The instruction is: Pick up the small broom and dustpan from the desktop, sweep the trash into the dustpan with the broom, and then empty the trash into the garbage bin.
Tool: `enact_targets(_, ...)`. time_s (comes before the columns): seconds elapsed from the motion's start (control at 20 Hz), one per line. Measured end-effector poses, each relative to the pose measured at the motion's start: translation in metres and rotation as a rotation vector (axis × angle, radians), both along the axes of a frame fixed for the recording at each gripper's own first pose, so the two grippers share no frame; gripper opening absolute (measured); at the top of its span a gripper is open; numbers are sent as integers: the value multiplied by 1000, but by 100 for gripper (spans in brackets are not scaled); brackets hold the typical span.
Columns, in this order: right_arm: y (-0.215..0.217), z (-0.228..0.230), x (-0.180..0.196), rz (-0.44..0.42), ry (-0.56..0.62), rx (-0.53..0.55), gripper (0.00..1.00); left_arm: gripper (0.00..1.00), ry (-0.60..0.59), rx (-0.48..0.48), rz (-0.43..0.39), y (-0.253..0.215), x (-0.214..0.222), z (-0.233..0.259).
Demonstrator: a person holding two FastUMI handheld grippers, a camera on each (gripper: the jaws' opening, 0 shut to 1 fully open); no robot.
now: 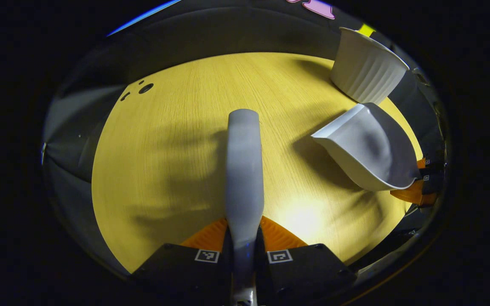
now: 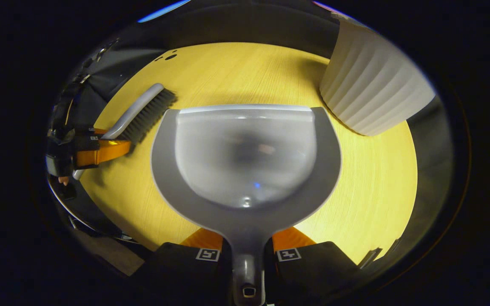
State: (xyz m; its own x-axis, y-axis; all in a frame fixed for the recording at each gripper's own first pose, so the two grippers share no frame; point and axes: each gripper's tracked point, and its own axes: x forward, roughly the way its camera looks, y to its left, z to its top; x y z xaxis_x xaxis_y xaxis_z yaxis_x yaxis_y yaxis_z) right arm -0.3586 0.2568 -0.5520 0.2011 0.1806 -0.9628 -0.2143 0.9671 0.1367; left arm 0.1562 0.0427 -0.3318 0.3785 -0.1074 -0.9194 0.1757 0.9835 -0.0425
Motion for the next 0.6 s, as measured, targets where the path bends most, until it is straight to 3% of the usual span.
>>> enact_targets(0.5,7,-19,-7,-33,54,-4,34,30,5,32,-12,0,0,3)
enact_targets(0.6,9,-19,-9,-39,65,3,41,31,-11,44,-28,-1,3,10)
